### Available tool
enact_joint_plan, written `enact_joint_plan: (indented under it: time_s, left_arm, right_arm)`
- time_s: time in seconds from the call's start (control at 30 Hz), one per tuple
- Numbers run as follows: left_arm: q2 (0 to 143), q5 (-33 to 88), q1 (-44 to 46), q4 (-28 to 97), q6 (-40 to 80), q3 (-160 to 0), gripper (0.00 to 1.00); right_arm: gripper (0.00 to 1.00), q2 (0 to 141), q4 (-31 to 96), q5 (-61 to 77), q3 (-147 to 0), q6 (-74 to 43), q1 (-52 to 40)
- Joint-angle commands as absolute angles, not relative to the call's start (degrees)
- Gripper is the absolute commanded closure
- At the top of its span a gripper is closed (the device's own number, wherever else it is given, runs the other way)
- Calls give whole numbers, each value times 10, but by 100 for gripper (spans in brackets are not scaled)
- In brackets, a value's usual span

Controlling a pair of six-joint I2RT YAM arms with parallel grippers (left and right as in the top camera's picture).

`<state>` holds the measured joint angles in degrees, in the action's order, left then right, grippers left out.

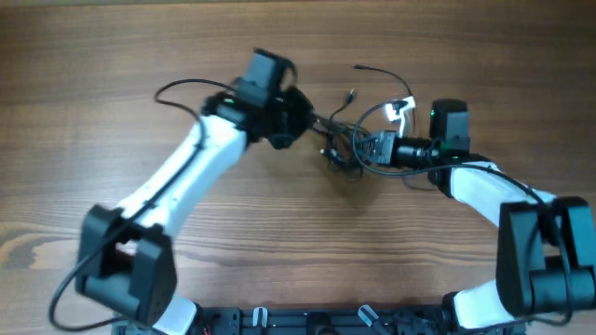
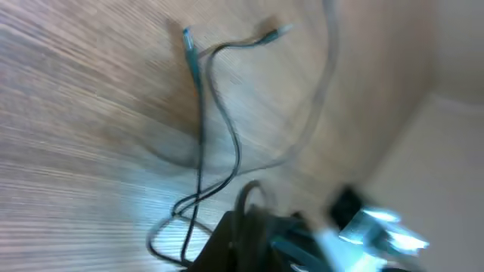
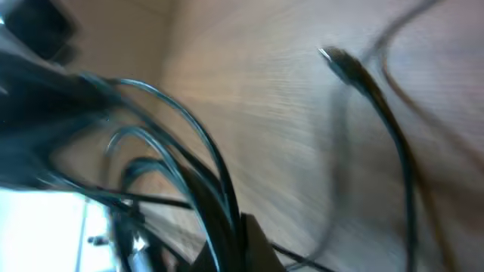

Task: Untangle cables

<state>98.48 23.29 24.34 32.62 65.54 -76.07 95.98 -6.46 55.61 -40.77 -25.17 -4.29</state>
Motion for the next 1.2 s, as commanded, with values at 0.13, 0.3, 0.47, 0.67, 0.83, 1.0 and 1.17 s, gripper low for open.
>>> enact_joint_plan:
  time_s: [0.13, 0.3, 0.47, 0.67, 0.83, 1.0, 1.17]
  left_arm:
    - [877, 464, 54, 310, 723, -768, 96]
    - [877, 475, 24, 326, 723, -767, 96]
    - [877, 482, -21, 335, 724, -767, 96]
    - [878, 473, -55, 352, 529, -767, 74]
    - [878, 404, -17, 459, 467, -767, 17]
    - [878, 370, 72, 462, 486, -767, 10]
    - [883, 260, 175, 461, 707, -767, 0]
  right_arm:
    - [95, 853, 61, 208, -404, -197, -34]
    - [95, 779, 92, 61, -404, -195, -34]
    - [95, 707, 151, -133, -404, -200, -26]
    - [96, 684, 156, -51, -404, -225, -20]
    - [96, 684, 152, 64, -404, -226, -20]
    - [96, 684, 122, 171, -404, -226, -20]
    - [96, 684, 84, 198, -404, -264, -20]
